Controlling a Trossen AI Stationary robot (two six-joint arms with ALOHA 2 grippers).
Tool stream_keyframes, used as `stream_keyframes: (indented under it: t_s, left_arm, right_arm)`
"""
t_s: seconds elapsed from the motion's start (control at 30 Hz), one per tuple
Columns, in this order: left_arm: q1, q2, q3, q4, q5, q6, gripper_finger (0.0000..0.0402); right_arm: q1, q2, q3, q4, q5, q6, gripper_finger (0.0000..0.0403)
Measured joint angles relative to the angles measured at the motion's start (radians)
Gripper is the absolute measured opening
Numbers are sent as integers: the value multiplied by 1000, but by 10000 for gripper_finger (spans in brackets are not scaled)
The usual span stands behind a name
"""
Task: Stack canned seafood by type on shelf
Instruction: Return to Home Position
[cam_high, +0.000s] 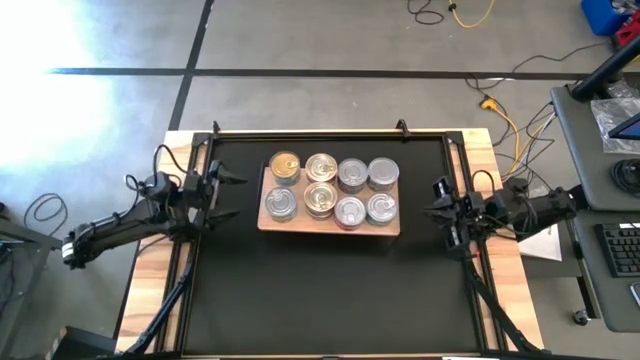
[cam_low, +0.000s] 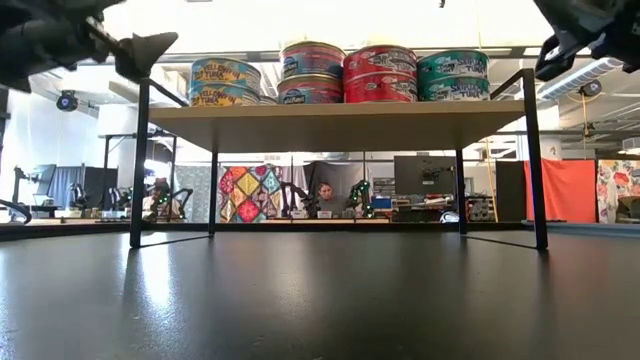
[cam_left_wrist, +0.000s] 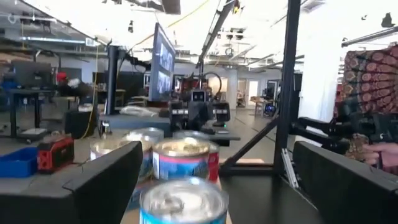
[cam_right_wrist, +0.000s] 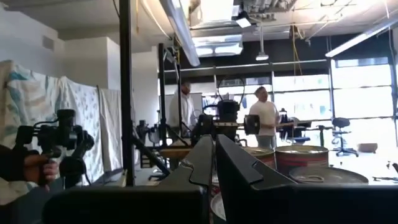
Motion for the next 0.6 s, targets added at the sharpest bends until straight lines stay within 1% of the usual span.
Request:
stream_keyframes:
  t_s: [0.13, 0.23, 0.3, 0.4, 0.43, 0.47, 0.53, 0.6]
  left_arm:
    - [0, -60, -61, -13, 11, -4, 400]
    - [1, -99, -96, -33, 3, -1, 400]
    - [1, -116, -121, -54, -28, 5, 400]
    - [0, -149, -156, -47, -104, -12, 400]
    - [-3, -161, -164, -52, -110, -22, 400]
    - [-11, -175, -164, -67, -94, -23, 400]
    - [-36, -195, -164, -101, -31, -23, 400]
    - [-67, -208, -164, -154, -15, -22, 400]
  right_arm:
    - [0, 1, 0, -42, 10, 12, 13]
    - [0, 3, 0, -112, 10, 89, 13]
    - [0, 6, 0, -158, 9, 149, 13]
    - [0, 11, 0, -196, 9, 219, 13]
    - [0, 16, 0, -198, 10, 236, 13]
    - [0, 20, 0, -197, 9, 243, 13]
    - [0, 24, 0, -198, 9, 245, 13]
    - [0, 23, 0, -206, 8, 230, 13]
